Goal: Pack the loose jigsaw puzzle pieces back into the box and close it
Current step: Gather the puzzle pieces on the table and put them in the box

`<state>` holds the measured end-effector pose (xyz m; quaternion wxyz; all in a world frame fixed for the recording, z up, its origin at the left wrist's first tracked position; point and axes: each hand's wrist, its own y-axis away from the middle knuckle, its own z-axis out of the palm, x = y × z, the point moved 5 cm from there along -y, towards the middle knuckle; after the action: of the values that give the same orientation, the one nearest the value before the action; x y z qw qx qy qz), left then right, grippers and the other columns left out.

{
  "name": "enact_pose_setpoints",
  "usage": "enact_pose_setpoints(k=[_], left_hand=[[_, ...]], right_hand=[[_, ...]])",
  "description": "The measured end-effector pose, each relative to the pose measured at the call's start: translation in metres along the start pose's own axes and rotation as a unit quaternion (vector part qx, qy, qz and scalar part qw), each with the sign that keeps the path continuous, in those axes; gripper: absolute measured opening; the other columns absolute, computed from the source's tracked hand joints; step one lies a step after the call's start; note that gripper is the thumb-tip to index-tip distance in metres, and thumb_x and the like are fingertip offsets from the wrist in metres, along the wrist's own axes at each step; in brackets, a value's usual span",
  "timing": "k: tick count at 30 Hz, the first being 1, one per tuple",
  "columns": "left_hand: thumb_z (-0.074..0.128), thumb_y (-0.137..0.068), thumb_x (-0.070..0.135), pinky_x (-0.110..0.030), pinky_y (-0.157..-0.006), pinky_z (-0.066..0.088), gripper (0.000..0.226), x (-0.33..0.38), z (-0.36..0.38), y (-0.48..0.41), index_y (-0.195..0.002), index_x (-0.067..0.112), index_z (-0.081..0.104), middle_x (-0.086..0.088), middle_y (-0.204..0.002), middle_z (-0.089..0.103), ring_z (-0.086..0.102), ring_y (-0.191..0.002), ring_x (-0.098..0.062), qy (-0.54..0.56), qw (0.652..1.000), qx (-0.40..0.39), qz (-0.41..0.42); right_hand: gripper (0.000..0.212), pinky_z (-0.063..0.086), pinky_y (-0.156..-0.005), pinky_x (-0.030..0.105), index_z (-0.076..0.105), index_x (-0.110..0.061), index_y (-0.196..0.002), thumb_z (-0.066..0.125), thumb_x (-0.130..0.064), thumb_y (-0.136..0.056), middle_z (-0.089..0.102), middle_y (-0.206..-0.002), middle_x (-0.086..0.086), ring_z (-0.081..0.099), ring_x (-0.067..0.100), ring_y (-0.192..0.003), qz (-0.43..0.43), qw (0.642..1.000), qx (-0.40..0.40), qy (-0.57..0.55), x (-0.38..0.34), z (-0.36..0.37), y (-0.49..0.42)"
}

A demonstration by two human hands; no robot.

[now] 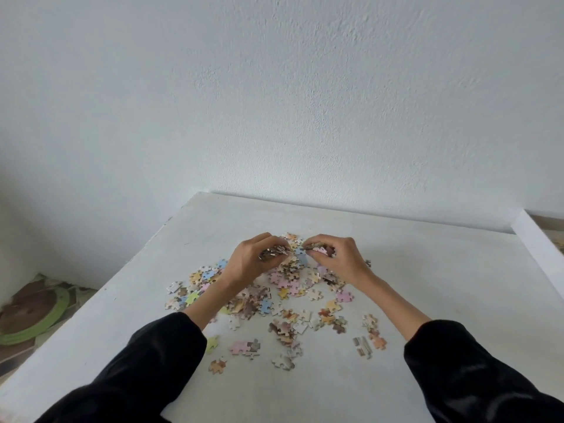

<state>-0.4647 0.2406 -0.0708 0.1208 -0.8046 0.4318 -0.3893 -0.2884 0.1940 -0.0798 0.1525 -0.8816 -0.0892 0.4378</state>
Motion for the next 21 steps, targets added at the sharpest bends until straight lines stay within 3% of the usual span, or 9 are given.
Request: enact_pose_setpoints(k=[2,5,10,16,21], left_hand=[[0.067,-0.081,0.024,-0.012,-0.069,0.051,0.019,0.006,-0.003,-0.004,-0.098,0.017,0.065,0.011,-0.091,0.062,0.061,-0.077,0.004,0.016,1.000,0.013,0.006],[0.064,-0.081,0.026,-0.013,-0.068,0.051,0.020,0.018,-0.007,-0.009,-0.099,0.018,0.065,0.011,-0.091,0.062,0.060,-0.078,-0.001,0.027,0.999,0.033,0.025],[0.063,-0.082,0.026,-0.011,-0.068,0.050,0.020,0.044,-0.002,-0.017,-0.099,0.016,0.065,0.012,-0.090,0.061,0.059,-0.076,0.002,0.037,0.997,0.025,0.057],[0.064,-0.082,0.022,-0.005,-0.069,0.045,0.020,0.082,0.019,-0.034,-0.098,0.010,0.067,0.012,-0.090,0.060,0.057,-0.078,0.012,0.043,0.996,0.001,0.083],[0.064,-0.083,0.024,-0.009,-0.069,0.049,0.017,0.125,0.052,-0.053,-0.098,0.018,0.065,0.013,-0.091,0.061,0.057,-0.079,0.010,0.053,0.992,-0.007,0.118]], right_hand=[[0.016,0.037,-0.051,0.014,0.072,-0.016,-0.096,0.069,-0.013,-0.081,0.073,-0.085,0.004,0.045,0.005,-0.049,-0.002,1.000,0.009,-0.015,-0.005,-0.010,-0.002],[0.016,0.045,-0.053,0.023,0.073,-0.015,-0.095,0.069,-0.014,-0.080,0.074,-0.088,0.002,0.058,0.018,-0.052,-0.009,0.999,0.025,-0.019,-0.013,-0.027,-0.003],[0.016,0.040,-0.053,0.016,0.073,-0.012,-0.095,0.070,-0.014,-0.079,0.072,-0.085,-0.005,0.047,0.005,-0.049,-0.025,0.999,0.048,-0.003,-0.025,-0.054,0.000],[0.014,0.045,-0.053,0.011,0.072,-0.008,-0.095,0.068,-0.010,-0.081,0.070,-0.072,0.018,0.059,0.002,-0.046,-0.012,0.998,0.061,-0.033,-0.027,-0.097,0.019],[0.013,0.048,-0.051,0.016,0.072,-0.008,-0.093,0.069,-0.010,-0.080,0.069,-0.067,0.020,0.061,0.009,-0.046,0.003,0.996,0.083,-0.031,-0.019,-0.146,0.045]])
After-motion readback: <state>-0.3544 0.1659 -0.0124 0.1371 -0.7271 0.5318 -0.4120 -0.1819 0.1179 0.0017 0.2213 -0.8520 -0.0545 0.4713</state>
